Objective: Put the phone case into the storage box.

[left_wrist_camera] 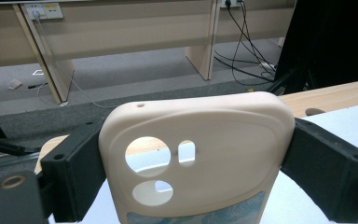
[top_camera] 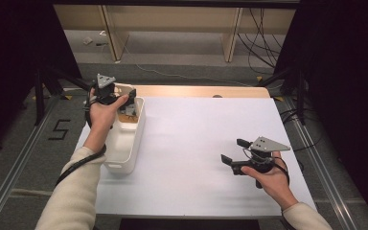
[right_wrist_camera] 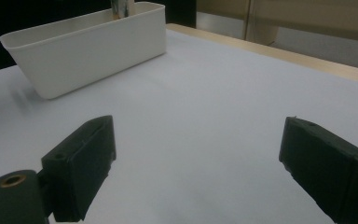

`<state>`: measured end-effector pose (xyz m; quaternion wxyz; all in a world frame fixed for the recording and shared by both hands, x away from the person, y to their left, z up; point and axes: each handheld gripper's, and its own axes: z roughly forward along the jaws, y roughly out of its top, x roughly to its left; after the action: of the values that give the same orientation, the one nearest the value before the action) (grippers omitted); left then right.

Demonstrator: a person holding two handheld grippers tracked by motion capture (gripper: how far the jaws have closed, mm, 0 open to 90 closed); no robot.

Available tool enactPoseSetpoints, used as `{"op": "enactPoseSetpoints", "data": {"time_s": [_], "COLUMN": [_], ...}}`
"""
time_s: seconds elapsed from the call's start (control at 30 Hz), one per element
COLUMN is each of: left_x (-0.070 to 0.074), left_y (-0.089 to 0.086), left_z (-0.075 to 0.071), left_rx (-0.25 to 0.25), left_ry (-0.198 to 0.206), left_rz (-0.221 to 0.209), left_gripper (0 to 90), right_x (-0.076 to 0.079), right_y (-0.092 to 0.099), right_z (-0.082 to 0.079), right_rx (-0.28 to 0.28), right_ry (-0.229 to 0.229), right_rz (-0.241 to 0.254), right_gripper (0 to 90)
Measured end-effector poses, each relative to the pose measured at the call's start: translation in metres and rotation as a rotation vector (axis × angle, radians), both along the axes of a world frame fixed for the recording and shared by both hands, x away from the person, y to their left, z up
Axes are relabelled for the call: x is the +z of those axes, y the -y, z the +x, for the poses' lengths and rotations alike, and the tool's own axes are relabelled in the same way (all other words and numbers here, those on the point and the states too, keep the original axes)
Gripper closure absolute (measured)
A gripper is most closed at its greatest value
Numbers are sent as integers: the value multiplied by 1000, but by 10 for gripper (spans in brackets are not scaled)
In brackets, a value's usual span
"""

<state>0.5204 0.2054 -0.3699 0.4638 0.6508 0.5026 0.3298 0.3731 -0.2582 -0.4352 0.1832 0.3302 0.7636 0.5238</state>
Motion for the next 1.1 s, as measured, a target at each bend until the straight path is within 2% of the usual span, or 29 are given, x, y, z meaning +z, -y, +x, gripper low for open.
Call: {"op": "enactPoseSetpoints", "data": {"time_s": [0.53,1.1], "left_x": [-3,-7], "left_y": [1,1], "left_z": [5,12], "left_rx": [1,4], "left_ry": [-9,-26], "left_rz": [-16,-14], "left_gripper": [109,109], "right_x": [0,0], "right_y": [-1,0], "right_z": [0,0], "right_rx": [2,3], "right_ry": [0,1], "right_rz": [2,4], "right_gripper": [116,116]}}
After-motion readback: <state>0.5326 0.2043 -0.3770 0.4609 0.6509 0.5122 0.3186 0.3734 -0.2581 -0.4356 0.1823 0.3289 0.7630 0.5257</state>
